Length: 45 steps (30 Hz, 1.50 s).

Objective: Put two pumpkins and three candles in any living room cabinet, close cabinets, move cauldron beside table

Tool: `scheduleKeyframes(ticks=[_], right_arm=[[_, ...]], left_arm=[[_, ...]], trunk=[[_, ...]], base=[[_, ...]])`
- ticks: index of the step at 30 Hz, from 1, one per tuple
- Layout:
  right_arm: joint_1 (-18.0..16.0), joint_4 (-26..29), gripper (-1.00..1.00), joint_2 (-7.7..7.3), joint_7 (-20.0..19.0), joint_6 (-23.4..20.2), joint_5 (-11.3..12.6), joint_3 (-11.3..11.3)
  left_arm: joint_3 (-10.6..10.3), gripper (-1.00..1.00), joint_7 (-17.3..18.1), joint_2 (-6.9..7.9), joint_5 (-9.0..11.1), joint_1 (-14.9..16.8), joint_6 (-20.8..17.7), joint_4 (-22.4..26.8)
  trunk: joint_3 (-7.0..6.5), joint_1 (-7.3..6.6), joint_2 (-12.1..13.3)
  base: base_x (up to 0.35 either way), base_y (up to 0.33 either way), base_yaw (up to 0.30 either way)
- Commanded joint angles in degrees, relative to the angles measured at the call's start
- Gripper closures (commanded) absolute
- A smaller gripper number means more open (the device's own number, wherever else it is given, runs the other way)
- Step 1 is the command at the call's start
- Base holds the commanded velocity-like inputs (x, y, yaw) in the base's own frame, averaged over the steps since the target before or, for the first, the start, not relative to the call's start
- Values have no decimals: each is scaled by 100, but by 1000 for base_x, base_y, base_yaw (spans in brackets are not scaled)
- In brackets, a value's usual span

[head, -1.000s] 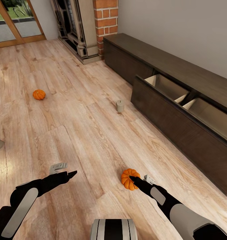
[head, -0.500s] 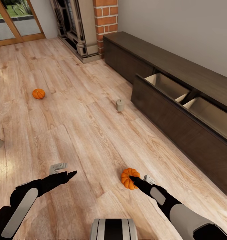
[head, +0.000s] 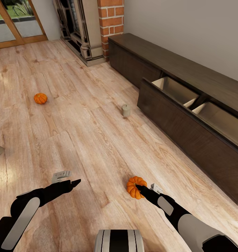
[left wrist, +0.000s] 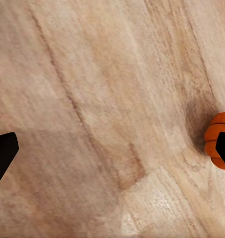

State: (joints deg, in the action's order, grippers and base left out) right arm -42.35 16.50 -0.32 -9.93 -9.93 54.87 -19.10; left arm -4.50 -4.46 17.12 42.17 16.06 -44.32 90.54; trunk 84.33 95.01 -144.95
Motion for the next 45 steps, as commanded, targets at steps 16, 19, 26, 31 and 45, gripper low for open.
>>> scheduleKeyframes(ticks=[16,19,26,31,45], right_arm=[[-3,3,-100,-3,-9,-18,24,-15],[-2,3,-100,-3,-9,-18,24,-15],[-2,3,-100,-3,-9,-18,24,-15],[-2,3,-100,-3,-9,-18,24,-15],[-2,3,-100,-1,-9,-20,24,-15]], left_arm=[[-6,-100,-46,9,54,3,-16,8],[-6,-100,-46,10,54,3,-16,8],[-12,-100,-46,11,54,10,-16,1],[-15,-100,-46,11,54,11,-16,0],[-16,-100,-46,4,54,11,-16,5]], trunk=[[3,-1,-1],[3,-1,-1],[3,-1,-1],[3,-1,-1],[3,-1,-1]], base=[[19,18,0],[4,2,0],[73,44,0],[11,7,0],[1,0,0]])
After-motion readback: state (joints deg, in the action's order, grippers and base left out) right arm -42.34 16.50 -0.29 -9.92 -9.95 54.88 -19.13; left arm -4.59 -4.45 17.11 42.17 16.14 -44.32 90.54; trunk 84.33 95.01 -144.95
